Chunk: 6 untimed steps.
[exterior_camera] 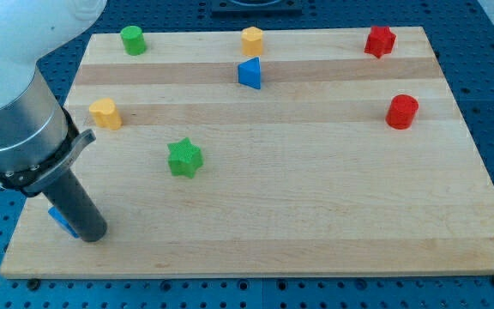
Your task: Point your arm to the blue triangle
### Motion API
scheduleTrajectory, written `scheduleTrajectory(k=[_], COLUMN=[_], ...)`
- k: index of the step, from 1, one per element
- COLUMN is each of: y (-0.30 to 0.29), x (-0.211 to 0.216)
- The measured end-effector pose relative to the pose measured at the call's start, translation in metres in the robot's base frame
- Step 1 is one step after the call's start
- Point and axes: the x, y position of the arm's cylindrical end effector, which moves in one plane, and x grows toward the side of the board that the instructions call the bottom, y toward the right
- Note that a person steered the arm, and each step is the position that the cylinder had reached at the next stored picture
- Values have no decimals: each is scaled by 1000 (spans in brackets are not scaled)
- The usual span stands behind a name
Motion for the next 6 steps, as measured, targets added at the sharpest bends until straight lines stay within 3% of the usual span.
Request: scheduleTrajectory(k=[2,4,6], y=[23,159,203], x=[0,-5,-76])
